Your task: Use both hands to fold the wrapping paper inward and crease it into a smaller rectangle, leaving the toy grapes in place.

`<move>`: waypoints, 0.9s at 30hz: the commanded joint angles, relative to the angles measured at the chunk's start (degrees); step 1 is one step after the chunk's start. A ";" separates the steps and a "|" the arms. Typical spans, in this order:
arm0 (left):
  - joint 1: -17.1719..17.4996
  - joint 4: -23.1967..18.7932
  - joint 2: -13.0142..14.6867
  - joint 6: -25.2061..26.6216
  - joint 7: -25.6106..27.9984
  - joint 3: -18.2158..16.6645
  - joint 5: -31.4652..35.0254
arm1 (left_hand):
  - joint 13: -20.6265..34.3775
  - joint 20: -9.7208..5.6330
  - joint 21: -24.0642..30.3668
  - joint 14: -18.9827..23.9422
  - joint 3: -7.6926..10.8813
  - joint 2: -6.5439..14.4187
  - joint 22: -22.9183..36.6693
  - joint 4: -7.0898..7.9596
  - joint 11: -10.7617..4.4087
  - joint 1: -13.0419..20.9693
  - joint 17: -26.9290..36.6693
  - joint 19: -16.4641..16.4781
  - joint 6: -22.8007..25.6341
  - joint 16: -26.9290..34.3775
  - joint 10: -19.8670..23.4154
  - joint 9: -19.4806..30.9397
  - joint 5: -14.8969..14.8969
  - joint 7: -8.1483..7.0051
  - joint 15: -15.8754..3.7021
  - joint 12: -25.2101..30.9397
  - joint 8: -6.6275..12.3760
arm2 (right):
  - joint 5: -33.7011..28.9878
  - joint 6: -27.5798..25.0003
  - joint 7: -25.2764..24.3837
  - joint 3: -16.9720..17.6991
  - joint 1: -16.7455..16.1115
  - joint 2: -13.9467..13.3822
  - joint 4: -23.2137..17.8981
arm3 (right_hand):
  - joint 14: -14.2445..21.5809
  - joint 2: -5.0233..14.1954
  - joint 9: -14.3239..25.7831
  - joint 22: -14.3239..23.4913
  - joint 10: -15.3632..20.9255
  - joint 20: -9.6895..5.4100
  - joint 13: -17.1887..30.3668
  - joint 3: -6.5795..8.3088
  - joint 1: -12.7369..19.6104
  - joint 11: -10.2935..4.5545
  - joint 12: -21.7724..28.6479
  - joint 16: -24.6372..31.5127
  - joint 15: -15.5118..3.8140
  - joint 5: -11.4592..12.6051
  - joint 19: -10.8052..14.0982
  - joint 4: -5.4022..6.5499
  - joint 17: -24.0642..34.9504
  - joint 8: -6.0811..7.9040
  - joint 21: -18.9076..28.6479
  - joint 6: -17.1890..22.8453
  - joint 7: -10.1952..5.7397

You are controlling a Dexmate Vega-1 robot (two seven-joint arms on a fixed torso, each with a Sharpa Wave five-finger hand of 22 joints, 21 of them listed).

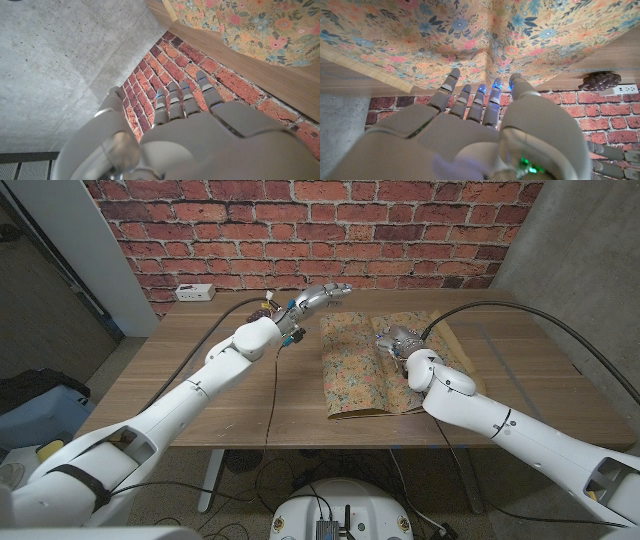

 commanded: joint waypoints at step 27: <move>2.56 -1.01 1.33 3.95 1.70 -0.85 -2.89 | 0.24 0.04 0.08 -0.82 -0.01 0.14 0.36 0.65 0.09 -0.74 0.06 -0.34 -0.71 0.01 -0.74 0.18 -0.21 0.32 0.07 -0.13 -0.41 | 6.63 -12.03 -1.94 -3.21 2.87 -2.12 3.22 | 0.51 0.34 0.09 0.05 1.05 0.05 0.09 0.77 0.61 1.32 0.33 0.48 -0.98 0.09 0.73 -0.07 -0.04 0.24 0.48 1.41 1.29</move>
